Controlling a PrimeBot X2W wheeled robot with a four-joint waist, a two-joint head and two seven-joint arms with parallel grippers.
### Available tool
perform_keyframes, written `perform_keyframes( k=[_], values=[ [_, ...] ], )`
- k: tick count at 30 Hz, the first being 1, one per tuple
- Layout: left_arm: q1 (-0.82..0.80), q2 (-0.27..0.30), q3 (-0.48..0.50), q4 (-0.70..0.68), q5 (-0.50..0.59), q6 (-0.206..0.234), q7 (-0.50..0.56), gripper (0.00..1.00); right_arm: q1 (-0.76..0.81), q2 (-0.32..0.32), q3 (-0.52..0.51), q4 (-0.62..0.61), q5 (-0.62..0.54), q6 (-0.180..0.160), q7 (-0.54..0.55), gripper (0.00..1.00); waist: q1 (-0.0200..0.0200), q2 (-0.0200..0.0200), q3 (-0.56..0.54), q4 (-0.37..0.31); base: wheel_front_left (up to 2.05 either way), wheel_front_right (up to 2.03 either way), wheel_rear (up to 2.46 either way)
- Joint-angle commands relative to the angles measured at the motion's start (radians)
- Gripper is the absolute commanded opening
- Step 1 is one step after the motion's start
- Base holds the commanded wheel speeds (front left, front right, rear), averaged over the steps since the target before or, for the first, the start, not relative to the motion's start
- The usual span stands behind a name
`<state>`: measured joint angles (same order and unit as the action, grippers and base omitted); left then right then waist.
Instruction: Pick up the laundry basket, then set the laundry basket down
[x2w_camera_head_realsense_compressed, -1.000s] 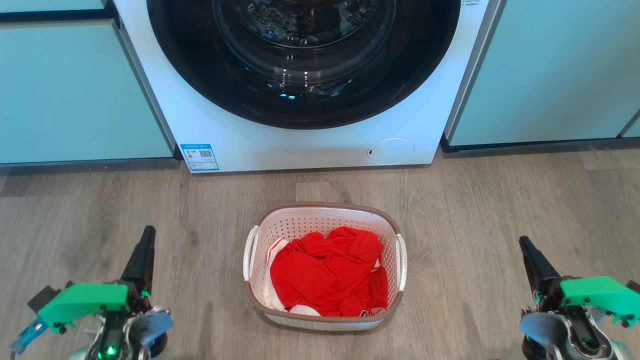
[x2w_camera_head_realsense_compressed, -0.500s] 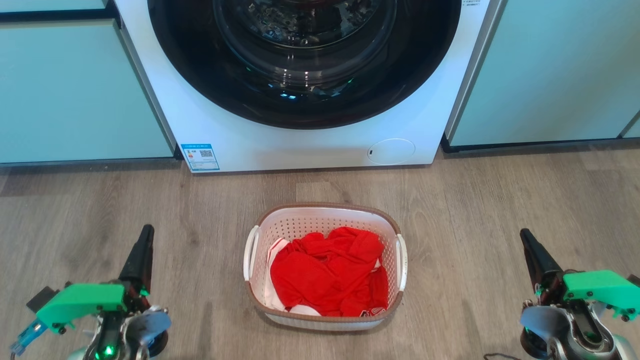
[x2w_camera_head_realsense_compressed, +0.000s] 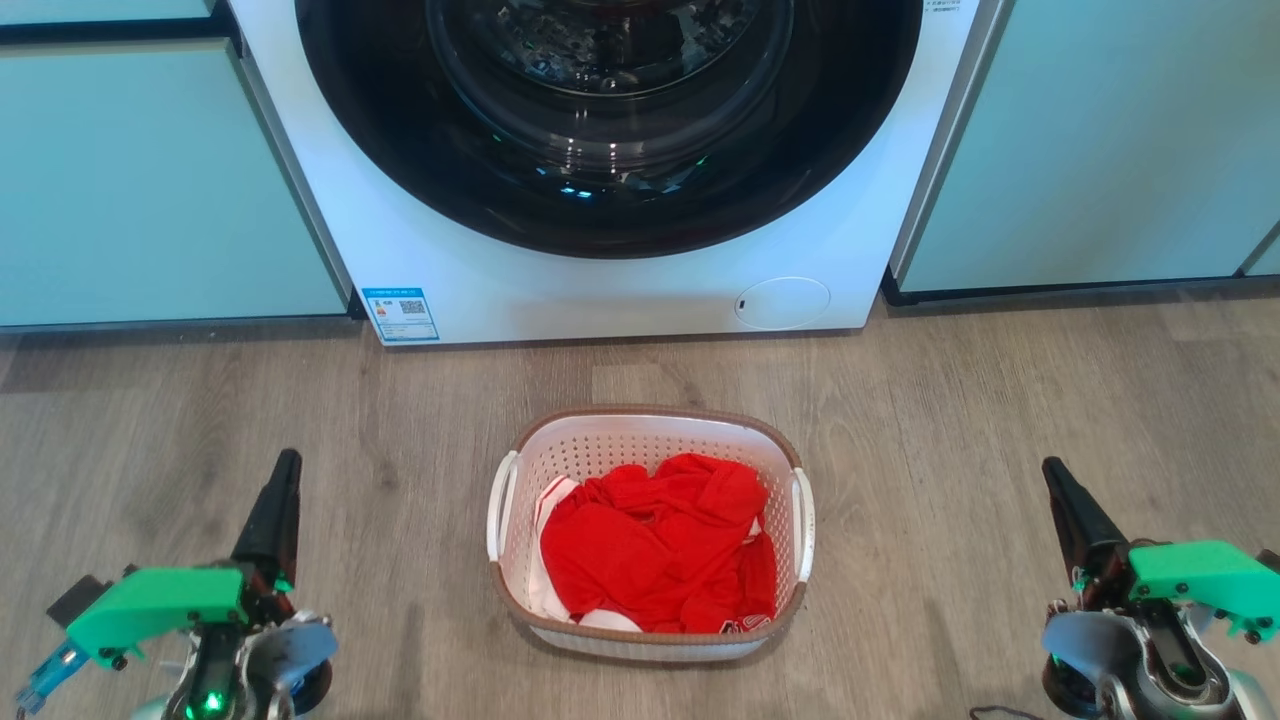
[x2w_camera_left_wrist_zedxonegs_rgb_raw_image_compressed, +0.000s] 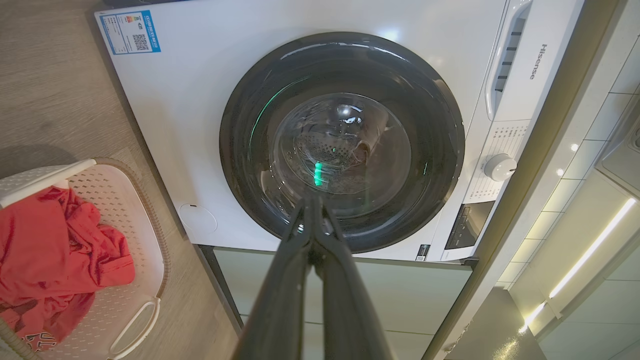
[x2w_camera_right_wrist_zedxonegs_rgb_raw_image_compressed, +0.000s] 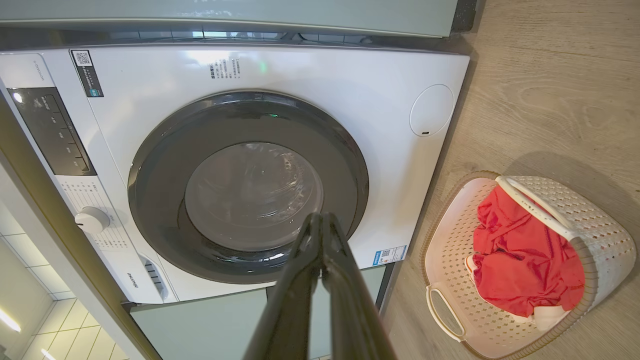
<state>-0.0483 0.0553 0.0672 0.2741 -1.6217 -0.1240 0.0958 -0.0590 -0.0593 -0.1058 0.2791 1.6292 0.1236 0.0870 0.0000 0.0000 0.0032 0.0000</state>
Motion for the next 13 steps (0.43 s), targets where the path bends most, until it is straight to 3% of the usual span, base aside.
perform_keyframes(
  k=[1, 13],
  values=[
    [-0.059, 0.005, 0.033, -0.029, 0.002, -0.007, 0.006, 0.0, -0.047, -0.007, 0.014, -0.036, -0.002, 0.007, 0.009, 0.0, 0.0, 0.0, 0.0, 0.0, 0.0, 0.0, 0.0],
    [-0.059, 0.004, 0.035, -0.029, 0.003, -0.007, 0.008, 0.0, -0.047, -0.005, 0.011, -0.035, -0.005, 0.007, 0.011, 0.0, 0.0, 0.0, 0.0, 0.0, 0.0, 0.0, 0.0]
  ],
)
